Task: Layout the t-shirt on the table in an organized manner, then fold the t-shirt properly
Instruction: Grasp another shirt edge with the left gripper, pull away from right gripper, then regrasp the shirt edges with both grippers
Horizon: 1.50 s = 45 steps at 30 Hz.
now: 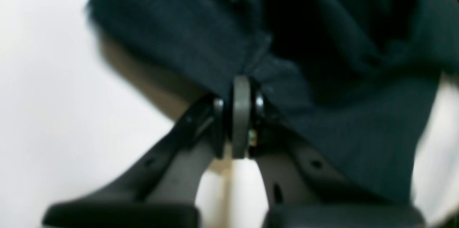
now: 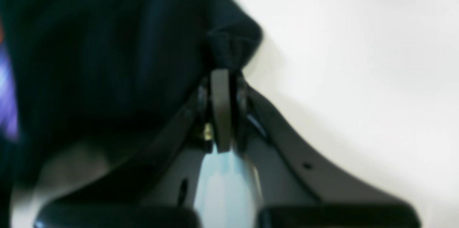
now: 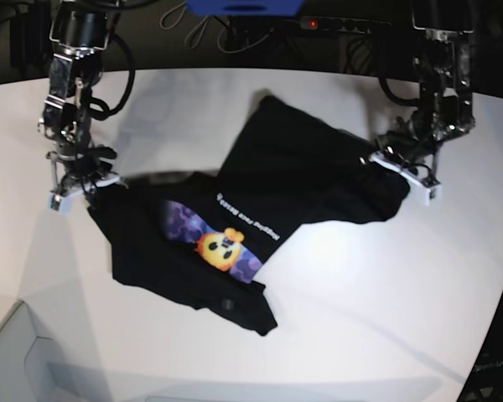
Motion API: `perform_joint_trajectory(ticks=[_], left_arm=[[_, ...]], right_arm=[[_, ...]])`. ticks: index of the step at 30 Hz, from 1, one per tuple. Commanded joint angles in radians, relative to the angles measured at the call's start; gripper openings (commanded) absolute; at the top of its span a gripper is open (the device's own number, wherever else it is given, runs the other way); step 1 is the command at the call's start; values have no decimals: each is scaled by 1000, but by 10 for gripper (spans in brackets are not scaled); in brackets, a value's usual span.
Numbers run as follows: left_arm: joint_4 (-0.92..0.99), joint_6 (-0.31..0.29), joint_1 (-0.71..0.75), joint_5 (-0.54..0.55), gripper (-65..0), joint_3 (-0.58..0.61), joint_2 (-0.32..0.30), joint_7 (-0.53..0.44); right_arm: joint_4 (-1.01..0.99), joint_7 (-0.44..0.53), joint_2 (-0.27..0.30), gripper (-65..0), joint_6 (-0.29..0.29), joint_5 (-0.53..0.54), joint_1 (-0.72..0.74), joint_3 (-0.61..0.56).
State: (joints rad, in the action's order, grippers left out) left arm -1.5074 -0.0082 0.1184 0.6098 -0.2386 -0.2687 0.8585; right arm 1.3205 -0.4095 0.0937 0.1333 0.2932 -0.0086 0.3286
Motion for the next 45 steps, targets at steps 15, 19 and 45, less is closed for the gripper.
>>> perform_joint_trajectory(ticks=[15, 19, 45], left_arm=[[100, 12, -265, 0, -647, -179, -91, -15], [285, 6, -323, 0, -646, -179, -94, -25], [-98, 12, 140, 351, -271, -373, -40, 86]], right_arm=[[136, -122, -105, -650, -11, -12, -135, 68], [261, -182, -107, -650, -11, -12, -187, -47], [330, -236, -84, -360, -11, -15, -193, -164]])
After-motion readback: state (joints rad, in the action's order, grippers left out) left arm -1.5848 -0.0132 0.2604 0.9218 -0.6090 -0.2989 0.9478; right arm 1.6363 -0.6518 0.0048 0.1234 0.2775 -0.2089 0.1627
